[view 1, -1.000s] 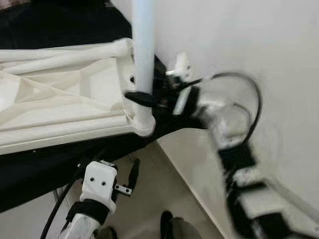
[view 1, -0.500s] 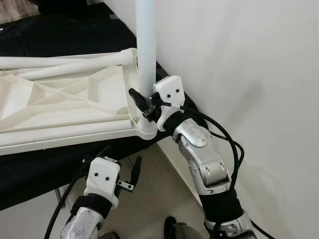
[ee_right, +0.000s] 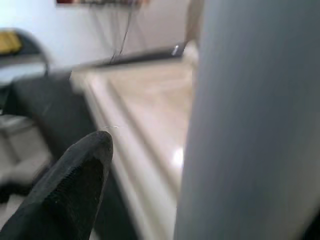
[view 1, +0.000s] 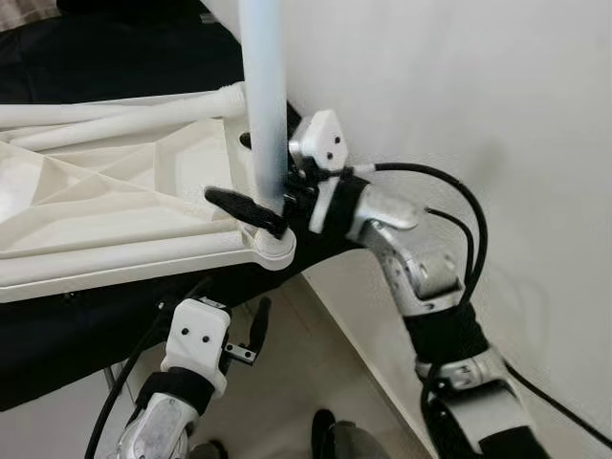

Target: Building children table

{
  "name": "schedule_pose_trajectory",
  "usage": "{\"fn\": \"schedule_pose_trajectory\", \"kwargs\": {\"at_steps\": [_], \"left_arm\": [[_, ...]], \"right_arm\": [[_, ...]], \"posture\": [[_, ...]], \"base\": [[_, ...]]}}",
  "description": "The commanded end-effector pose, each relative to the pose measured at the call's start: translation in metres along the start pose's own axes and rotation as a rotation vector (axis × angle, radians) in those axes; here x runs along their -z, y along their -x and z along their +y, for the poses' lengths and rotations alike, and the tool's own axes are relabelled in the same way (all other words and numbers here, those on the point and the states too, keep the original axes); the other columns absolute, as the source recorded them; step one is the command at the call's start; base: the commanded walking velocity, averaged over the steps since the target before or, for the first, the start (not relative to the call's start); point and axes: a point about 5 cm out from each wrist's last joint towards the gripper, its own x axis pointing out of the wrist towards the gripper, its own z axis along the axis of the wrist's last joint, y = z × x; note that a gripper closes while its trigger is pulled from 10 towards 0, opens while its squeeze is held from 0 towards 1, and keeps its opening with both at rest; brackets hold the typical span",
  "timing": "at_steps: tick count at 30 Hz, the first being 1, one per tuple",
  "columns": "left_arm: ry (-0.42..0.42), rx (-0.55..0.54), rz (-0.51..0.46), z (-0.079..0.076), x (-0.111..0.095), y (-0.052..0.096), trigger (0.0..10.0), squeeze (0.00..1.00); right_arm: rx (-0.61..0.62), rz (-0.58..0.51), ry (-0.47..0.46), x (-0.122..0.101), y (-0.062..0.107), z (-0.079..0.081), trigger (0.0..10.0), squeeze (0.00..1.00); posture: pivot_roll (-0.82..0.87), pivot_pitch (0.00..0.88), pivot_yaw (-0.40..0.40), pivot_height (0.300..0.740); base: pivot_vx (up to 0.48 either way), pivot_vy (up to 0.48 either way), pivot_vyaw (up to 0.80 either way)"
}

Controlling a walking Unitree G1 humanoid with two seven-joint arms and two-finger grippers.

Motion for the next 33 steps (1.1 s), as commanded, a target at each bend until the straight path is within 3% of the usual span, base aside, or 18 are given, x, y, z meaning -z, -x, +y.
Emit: {"fn": "schedule_pose_trajectory", "kwargs": {"at_steps": [1,4,19,20,21,22,23,33], "left_arm": [[0.006,-0.001,0.024,-0.002,0.004,0.005,10.0,0.0],[0.008,-0.002,0.024,-0.003,0.003,0.007,10.0,0.0],[0.016,0.006,0.033,-0.007,0.003,0.011,10.0,0.0],[0.016,0.006,0.033,-0.007,0.003,0.011,10.0,0.0],[0.016,0.006,0.033,-0.007,0.003,0.011,10.0,0.0],[0.017,0.006,0.034,-0.007,0.003,0.011,10.0,0.0],[0.016,0.006,0.034,-0.007,0.003,0.012,10.0,0.0],[0.015,0.007,0.037,-0.006,0.003,0.014,10.0,0.0]], "right_arm": [[-0.067,-0.008,0.024,-0.006,0.002,-0.009,10.0,0.0],[-0.069,-0.005,0.023,-0.011,0.008,-0.02,10.0,0.0],[-0.293,-0.022,-0.029,-0.016,0.019,-0.037,9.8,0.0],[-0.298,-0.02,-0.04,-0.014,0.02,-0.038,7.7,0.0],[-0.298,-0.02,-0.04,-0.014,0.02,-0.038,7.7,0.0],[-0.299,-0.014,-0.046,-0.013,0.02,-0.039,5.4,0.0],[-0.3,-0.004,-0.05,-0.01,0.02,-0.04,0.0,0.0],[-0.301,0.024,-0.04,-0.003,0.021,-0.039,0.0,0.0]], "posture": [[0.11,0.266,-0.075,0.74],[0.11,0.267,-0.078,0.74],[0.12,0.266,-0.077,0.74],[0.12,0.266,-0.077,0.74],[0.12,0.266,-0.077,0.74],[0.12,0.266,-0.077,0.74],[0.12,0.27,-0.074,0.74],[0.11,0.264,-0.074,0.74]], "base": [[0.0,0.0,0.0],[0.0,0.0,0.0],[0.0,0.0,0.0],[0.0,0.0,0.0],[0.0,0.0,0.0],[0.0,0.0,0.0],[0.0,0.0,0.0],[0.0,0.0,0.0]]}}
